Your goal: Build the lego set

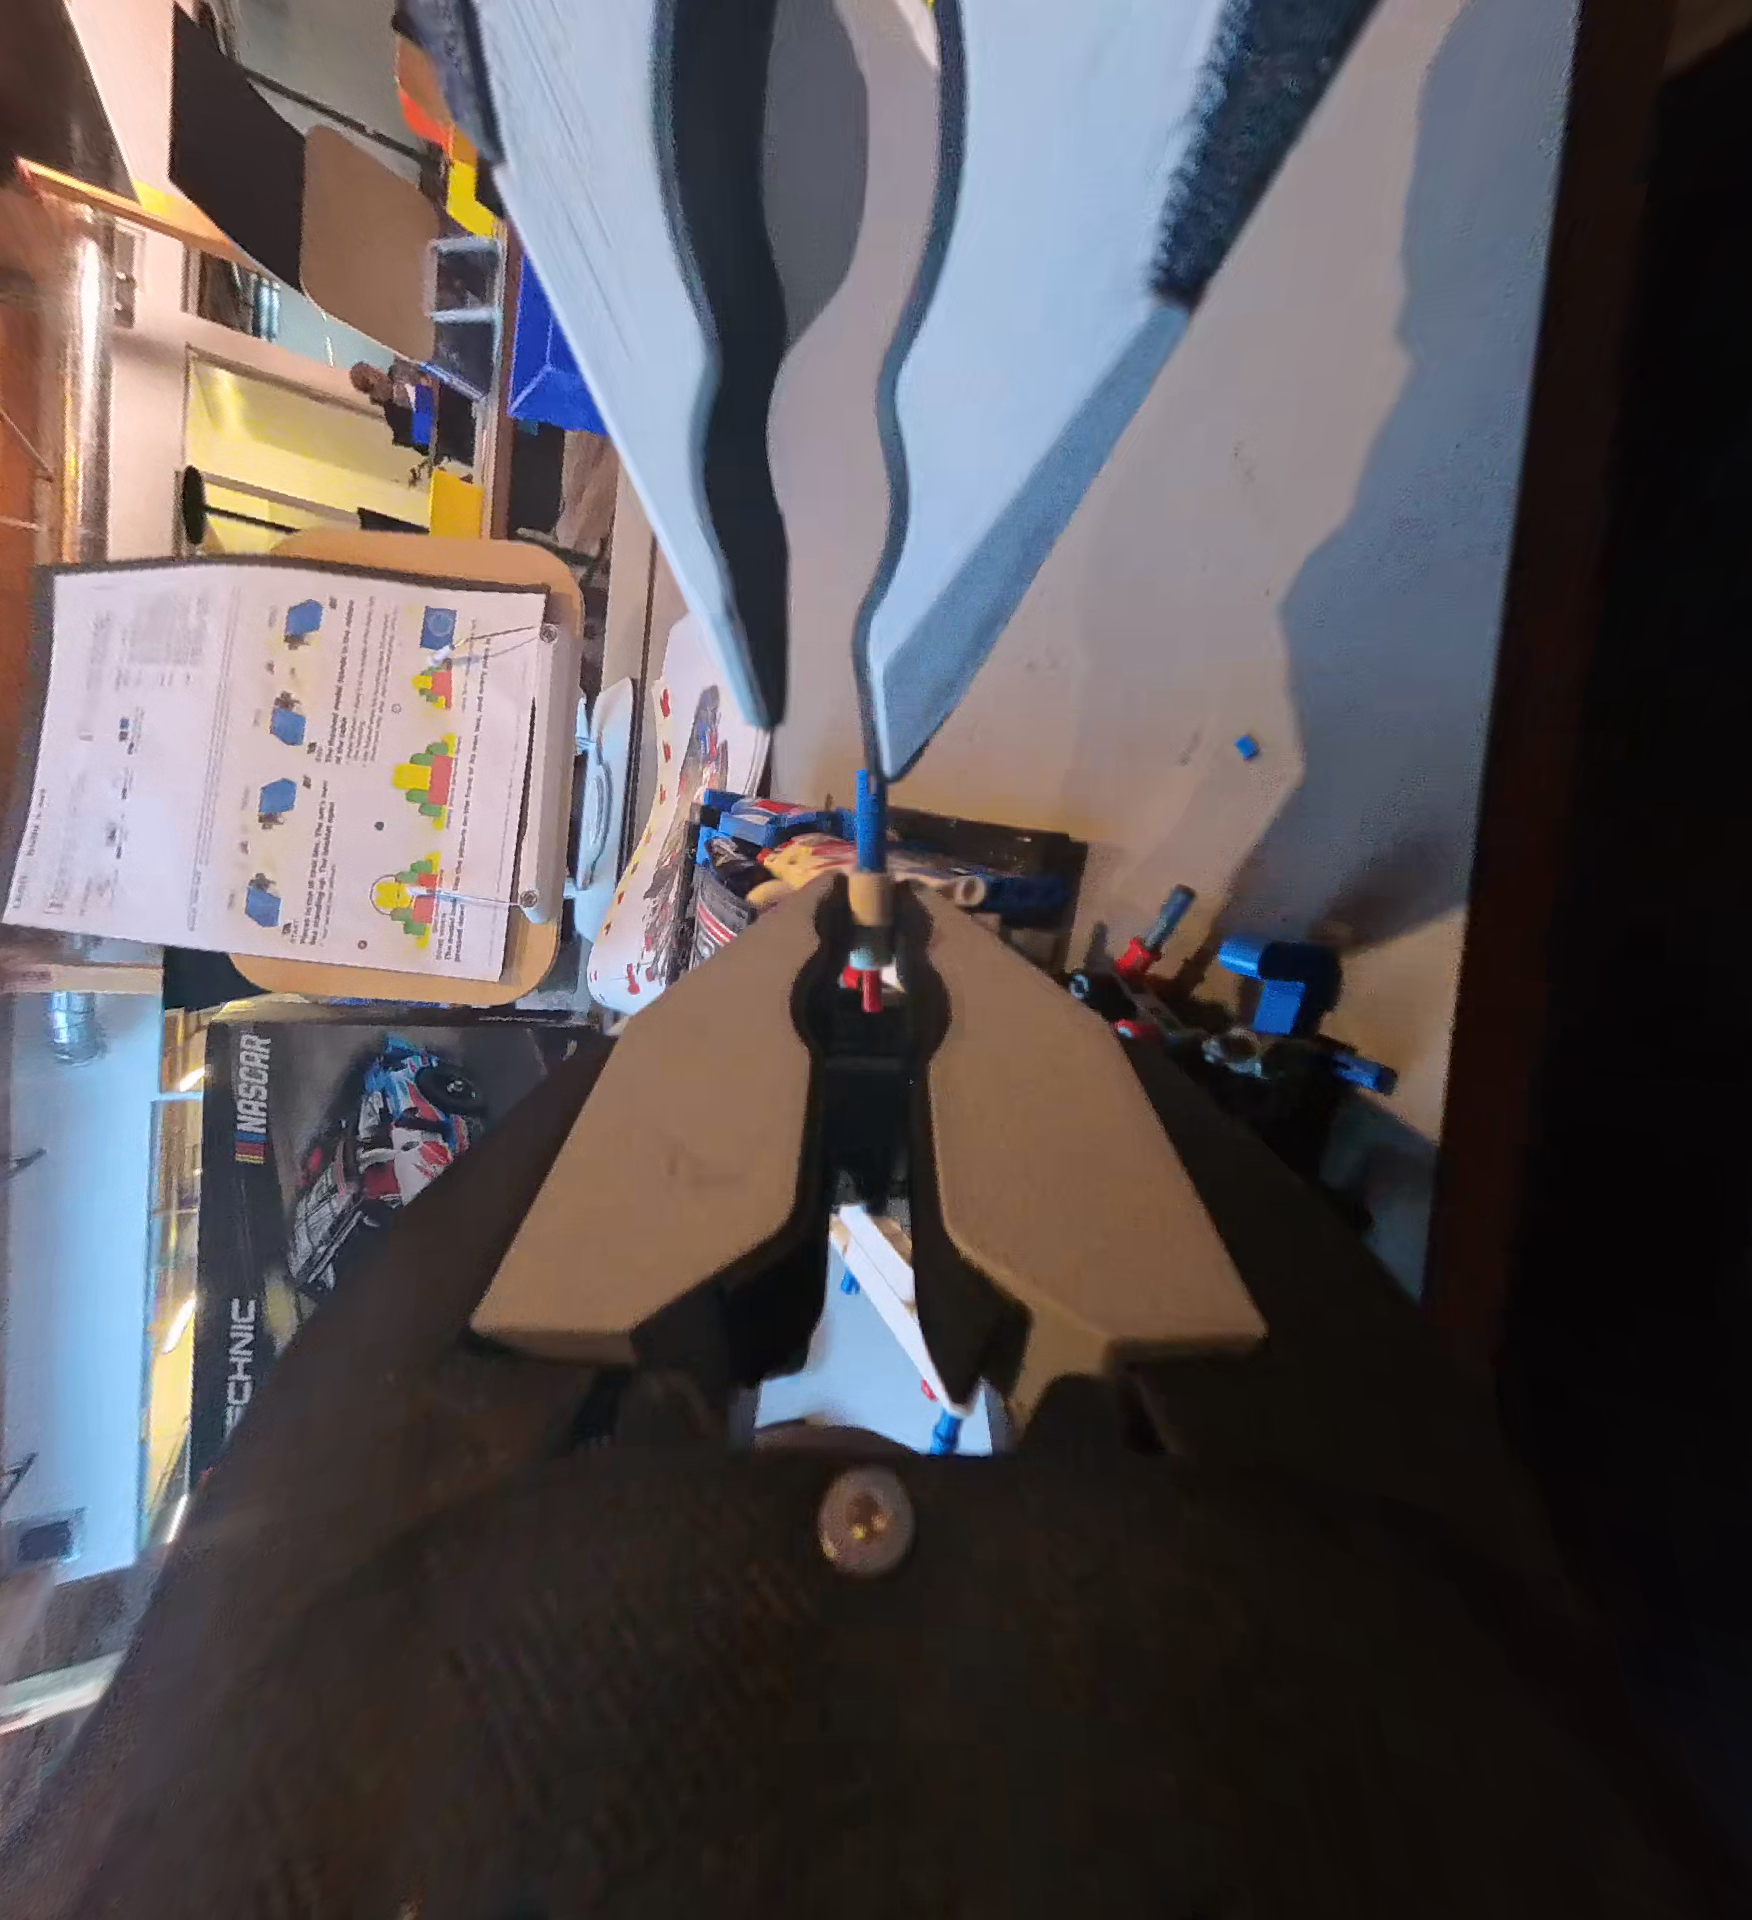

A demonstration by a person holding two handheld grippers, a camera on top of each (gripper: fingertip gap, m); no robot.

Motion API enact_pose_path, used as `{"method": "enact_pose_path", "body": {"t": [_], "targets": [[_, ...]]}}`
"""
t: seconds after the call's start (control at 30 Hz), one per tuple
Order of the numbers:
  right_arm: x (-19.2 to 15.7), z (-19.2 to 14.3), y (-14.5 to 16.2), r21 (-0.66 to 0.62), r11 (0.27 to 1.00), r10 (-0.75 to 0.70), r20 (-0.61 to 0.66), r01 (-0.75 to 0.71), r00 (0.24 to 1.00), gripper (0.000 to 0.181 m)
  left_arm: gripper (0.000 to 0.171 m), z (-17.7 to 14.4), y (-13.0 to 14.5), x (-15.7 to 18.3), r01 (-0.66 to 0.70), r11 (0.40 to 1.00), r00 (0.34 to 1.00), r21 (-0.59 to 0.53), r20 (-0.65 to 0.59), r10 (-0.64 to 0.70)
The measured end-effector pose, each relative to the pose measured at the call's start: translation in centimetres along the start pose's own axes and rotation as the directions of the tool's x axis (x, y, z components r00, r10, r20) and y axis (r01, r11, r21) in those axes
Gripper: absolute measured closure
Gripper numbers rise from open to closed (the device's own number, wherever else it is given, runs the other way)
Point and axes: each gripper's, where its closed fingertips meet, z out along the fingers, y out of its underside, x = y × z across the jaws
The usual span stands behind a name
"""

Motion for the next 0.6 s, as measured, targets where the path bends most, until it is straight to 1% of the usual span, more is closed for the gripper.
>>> {"method": "enact_pose_path", "body": {"t": [0.07,0.17,0.27,0.4,0.5,0.6], "targets": [[-0.9,0.3,0.1,-0.033,0.996,-0.083,0.016,0.083,0.996,0.166,0.166,0.2,0.1,0.2,-0.008,1.000,1.000,-0.010,-0.007,0.008],[-1.7,0.8,0.4,-0.063,0.989,-0.131,0.029,0.133,0.991,0.162,0.166,0.3,0.2,0.3,-0.023,0.999,1.000,-0.031,-0.012,0.022],[-1.8,1.0,0.0,-0.059,0.987,-0.146,0.023,0.147,0.989,0.172,0.167,0.3,0.1,0.7,-0.063,0.997,0.998,-0.045,-0.019,0.063],[-2.0,1.3,0.1,-0.071,0.979,-0.191,0.016,0.192,0.981,0.177,0.166,0.5,0.2,0.9,-0.090,0.994,0.996,-0.068,-0.011,0.090],[-2.0,1.1,0.1,-0.065,0.976,-0.209,-0.007,0.208,0.978,0.178,0.165,0.4,0.1,1.0,-0.060,0.997,0.998,-0.045,-0.009,0.060],[-2.1,0.6,-0.5,-0.017,0.981,-0.196,-0.023,0.195,0.980,0.180,0.161,0.4,0.4,1.0,-0.015,0.999,1.000,-0.030,0.008,0.015]]}}
